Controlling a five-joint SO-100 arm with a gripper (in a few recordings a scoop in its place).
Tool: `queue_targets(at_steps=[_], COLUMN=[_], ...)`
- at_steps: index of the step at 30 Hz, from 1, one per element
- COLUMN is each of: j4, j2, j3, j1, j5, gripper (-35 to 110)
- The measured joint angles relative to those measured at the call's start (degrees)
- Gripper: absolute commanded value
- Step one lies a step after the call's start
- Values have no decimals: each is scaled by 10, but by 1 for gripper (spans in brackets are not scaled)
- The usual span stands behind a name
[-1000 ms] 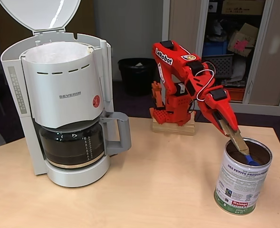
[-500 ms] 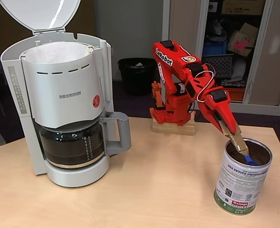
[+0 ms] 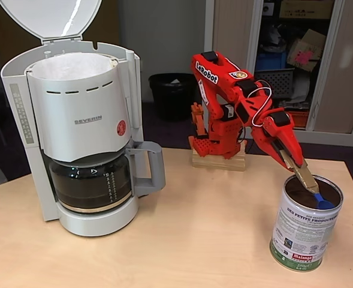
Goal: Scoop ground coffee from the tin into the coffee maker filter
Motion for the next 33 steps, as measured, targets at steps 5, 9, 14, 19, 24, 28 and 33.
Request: queue_targets(at_steps=[5, 9, 14, 19, 24, 28, 33], j4=[19, 72, 156, 220, 286, 329, 387], j2=[-18, -53, -91, -136, -183, -232, -279], j3=[-19, -75, -155, -234, -323, -390, -471], j1=[8, 16, 33, 54, 58, 58, 53], j5=[-31, -60, -137, -214, -283, -346, -432], gripper=[0, 0, 0, 0, 0, 0, 0])
